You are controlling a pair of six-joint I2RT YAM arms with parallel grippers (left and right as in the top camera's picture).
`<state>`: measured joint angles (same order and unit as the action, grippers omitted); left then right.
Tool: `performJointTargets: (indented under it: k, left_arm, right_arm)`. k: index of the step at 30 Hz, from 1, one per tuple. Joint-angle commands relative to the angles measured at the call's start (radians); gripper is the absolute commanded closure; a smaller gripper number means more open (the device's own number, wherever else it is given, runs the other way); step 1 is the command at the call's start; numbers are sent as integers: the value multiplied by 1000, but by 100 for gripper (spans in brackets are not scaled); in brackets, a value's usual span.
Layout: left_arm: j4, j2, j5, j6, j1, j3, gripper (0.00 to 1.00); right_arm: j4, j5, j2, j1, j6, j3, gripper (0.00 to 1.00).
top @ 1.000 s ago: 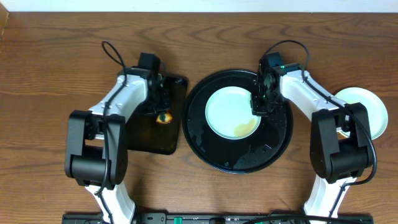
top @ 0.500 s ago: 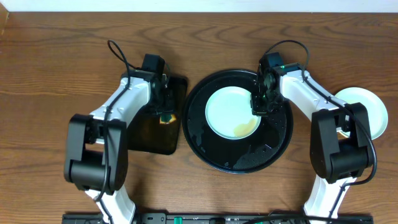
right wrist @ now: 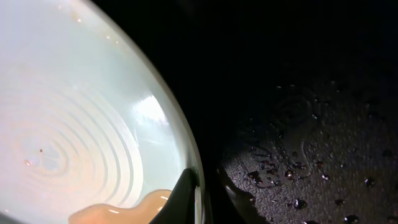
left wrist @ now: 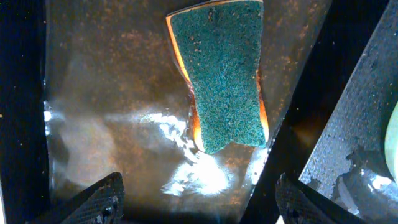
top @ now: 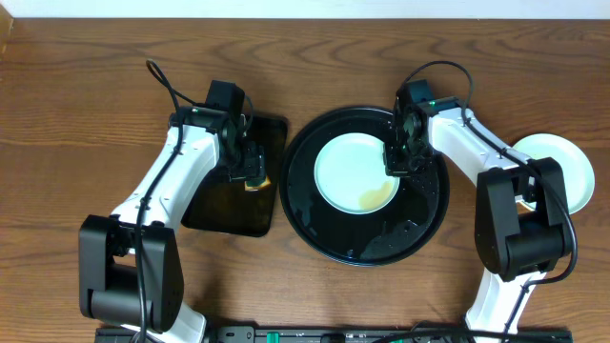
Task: Clean dirty plates on tray and stack at the side
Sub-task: 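Press the sponge into the rectangular tray and open the left gripper, then lift and tilt the mint-green plate upward with the right gripper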
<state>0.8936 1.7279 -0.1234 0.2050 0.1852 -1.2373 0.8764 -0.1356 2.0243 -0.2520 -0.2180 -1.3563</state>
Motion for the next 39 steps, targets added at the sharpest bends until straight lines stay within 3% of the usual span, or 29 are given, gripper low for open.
performJointTargets:
  k: [1,7,20,39]
  left_arm:
    - [7,-3,19,-9,-5,2,21]
    - [7,-3,19,-9,-5,2,21]
    - [-2,-3,19,-9,-5,2,20]
    - [-17,-2,19,-9,-5,2,20]
  right_arm:
    - [-28,27,35,-17,15,29,99]
    - [-59,146,-78,-16,26,27,99]
    - [-105,437,-401,-45,190,27,99]
    - [-143,1118,-458,-359,227,28,99]
